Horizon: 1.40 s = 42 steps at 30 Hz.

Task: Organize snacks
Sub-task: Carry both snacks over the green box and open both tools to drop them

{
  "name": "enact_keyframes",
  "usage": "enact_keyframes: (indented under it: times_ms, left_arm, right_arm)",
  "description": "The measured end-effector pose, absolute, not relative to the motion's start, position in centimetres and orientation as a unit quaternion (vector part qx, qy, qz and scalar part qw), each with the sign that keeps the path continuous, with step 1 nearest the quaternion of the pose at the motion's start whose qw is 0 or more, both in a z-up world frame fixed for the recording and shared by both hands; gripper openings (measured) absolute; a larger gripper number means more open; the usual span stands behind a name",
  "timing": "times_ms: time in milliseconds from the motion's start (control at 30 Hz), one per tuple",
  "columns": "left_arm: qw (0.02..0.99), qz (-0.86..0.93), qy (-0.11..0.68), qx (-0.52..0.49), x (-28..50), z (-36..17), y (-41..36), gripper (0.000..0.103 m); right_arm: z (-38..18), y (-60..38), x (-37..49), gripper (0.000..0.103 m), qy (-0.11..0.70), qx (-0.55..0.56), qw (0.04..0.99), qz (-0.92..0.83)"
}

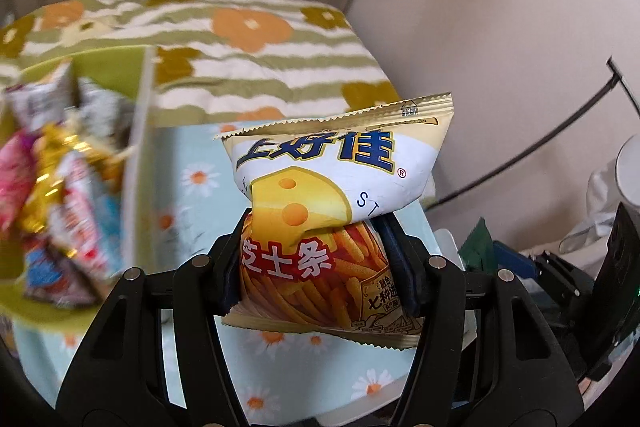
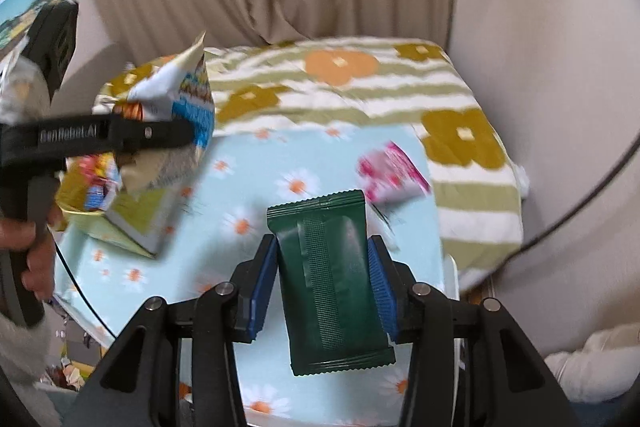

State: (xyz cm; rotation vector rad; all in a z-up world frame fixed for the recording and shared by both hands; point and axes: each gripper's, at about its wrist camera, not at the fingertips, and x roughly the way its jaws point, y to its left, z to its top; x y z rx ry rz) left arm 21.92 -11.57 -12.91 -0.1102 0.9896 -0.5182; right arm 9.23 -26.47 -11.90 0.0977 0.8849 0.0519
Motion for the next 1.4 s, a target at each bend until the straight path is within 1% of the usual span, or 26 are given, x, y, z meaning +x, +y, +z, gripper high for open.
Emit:
enact_keyframes:
  times_ms: [233,433,667,933,1000,1033,1067,1100,1133,1400]
  left_arm:
    - [0.874,-0.175,0.446,-0.081,18.0,-9.7,-4.0,0.056]
    - [0.889,-0.122,0.430,-0.099,17.8,-8.6,2.7,0.056]
    - [0.897,-0.085,0.426,-0.081,21.5,-9.6,8.6,0.056]
    - [0.891,-0.078,0.443,-0.059,25.6,-12.9,11.5,0.057]
    - [0.891,-0.074,0.443,-0.062,26.2,-13.6,12.0,0.062]
    - [0.889,-0.074,0.447,-0.066,26.4,-13.9,12.2,0.074]
    - [0.887,-0.073,0.451,-0.071,26.7,-14.3,12.5,0.094]
    - [0.886,-0.072,0.452,-0.074,26.8,-14.6,12.8,0.099]
    - [0.887,-0.071,0.449,-0.076,26.8,-14.8,13.0,0.101]
    - [0.883,-0.080,0.451,-0.101,25.2,-14.6,14.5,0.101]
  right_arm:
    - [-7.9,-21.2,10.1,0.041,0.392,0.033,0.914,0.102]
    - [-6.2,-16.0,12.0,0.041,0.377,0.039,0.913,0.154]
    - [-5.7,-10.3,14.8,0.041,0.374,0.039,0.909,0.182]
    - [-6.9,-5.8,18.9,0.041,0.393,0.045,0.901,0.178]
    - [-7.3,-5.1,19.6,0.041,0.400,0.044,0.899,0.175]
    - [-7.5,-4.8,20.0,0.041,0.403,0.045,0.898,0.173]
    - [-7.7,-4.5,20.2,0.041,0.405,0.046,0.897,0.172]
    - [-7.9,-4.3,20.4,0.041,0.409,0.048,0.896,0.169]
    - [-8.1,-4.2,20.7,0.041,0.413,0.052,0.894,0.167]
    - [-8.4,-3.5,21.6,0.041,0.420,0.056,0.891,0.163]
